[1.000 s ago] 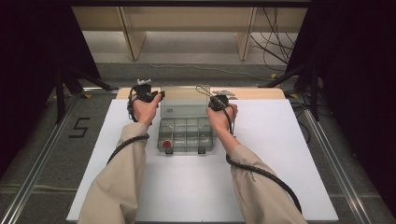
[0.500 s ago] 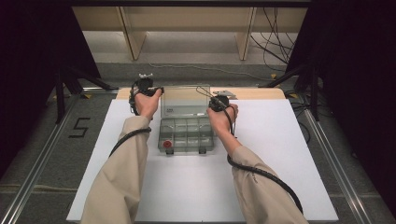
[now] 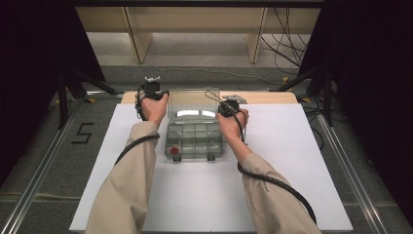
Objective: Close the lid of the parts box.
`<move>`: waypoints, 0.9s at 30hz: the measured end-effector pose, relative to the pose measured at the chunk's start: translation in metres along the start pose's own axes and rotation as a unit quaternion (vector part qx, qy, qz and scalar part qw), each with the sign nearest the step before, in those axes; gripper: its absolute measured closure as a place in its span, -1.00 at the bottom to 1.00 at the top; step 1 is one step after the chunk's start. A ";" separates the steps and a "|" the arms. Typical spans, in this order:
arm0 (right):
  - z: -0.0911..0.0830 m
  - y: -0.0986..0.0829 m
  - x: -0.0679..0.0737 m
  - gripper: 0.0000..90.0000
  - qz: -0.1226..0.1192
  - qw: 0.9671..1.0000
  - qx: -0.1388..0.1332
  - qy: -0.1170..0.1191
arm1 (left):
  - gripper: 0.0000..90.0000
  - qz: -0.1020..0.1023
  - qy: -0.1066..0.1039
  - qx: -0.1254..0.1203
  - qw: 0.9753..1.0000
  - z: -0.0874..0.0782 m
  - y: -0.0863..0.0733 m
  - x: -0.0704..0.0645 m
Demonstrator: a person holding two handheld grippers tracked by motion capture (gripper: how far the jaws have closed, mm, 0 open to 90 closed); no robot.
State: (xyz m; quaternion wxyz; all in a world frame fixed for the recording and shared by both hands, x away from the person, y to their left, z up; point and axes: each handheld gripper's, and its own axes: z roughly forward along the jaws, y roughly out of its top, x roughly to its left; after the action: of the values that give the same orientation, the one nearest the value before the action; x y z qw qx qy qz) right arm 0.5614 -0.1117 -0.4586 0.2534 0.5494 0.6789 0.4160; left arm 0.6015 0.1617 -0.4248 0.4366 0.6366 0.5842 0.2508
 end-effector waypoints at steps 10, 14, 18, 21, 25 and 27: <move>-0.007 0.014 -0.007 0.42 -0.015 1.000 -0.022 0.017 | 0.97 0.016 0.000 -0.030 0.999 -0.014 -0.003 -0.006; -0.008 0.025 -0.006 0.32 -0.023 0.999 -0.045 0.016 | 0.98 0.018 -0.005 -0.038 0.999 -0.021 -0.004 -0.006; -0.012 0.037 -0.004 0.31 -0.024 0.998 -0.055 0.017 | 0.98 0.024 -0.012 -0.047 0.999 -0.027 -0.006 -0.006; -0.015 0.044 -0.003 0.34 -0.023 0.998 -0.061 0.018 | 0.98 0.022 -0.014 -0.054 0.998 -0.032 -0.008 -0.006; -0.017 0.048 -0.003 0.43 -0.029 0.998 -0.061 0.016 | 0.98 0.026 -0.016 -0.058 0.998 -0.036 -0.008 -0.007; -0.018 0.049 -0.002 0.48 -0.027 0.997 -0.065 0.018 | 0.98 0.026 -0.017 -0.059 0.998 -0.037 -0.008 -0.007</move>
State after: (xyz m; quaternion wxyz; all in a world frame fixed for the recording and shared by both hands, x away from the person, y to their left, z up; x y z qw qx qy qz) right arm 0.5736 -0.1159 -0.4080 0.2877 0.5057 0.6693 0.4621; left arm 0.5655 0.1641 -0.4124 0.4765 0.6286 0.5443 0.2855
